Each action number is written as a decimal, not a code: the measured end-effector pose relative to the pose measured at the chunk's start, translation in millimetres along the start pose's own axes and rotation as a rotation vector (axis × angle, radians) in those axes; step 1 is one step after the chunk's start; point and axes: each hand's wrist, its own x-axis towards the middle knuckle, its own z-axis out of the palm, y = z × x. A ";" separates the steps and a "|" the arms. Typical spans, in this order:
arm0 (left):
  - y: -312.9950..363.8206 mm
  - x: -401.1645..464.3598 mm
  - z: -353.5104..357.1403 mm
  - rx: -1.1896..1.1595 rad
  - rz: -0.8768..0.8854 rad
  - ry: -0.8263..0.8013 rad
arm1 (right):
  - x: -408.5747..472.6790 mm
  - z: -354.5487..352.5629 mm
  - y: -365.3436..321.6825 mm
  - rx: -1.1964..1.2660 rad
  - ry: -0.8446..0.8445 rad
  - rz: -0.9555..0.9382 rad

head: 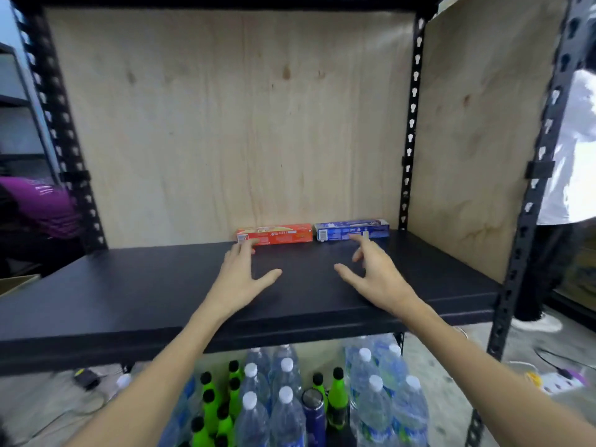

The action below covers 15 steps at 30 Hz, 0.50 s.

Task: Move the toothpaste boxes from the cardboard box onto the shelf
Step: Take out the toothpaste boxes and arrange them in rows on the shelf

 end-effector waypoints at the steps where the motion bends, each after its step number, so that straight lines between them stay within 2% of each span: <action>1: 6.1 -5.9 -0.1 -0.022 -0.003 -0.006 | -8.2 0.3 -6.5 0.037 0.025 0.009; 6: 33.0 -118.9 -3.5 -0.021 0.046 0.129 | -103.6 8.2 -60.0 0.202 0.205 0.007; 10: 33.9 -204.1 10.9 -0.151 0.057 0.173 | -179.5 39.4 -80.6 0.237 0.152 0.071; 12: 21.4 -242.2 22.9 -0.180 0.003 0.176 | -219.7 58.4 -85.4 0.286 0.110 0.126; 15: -14.2 -300.3 46.0 -0.151 -0.145 0.084 | -276.1 85.8 -84.0 0.296 0.050 0.223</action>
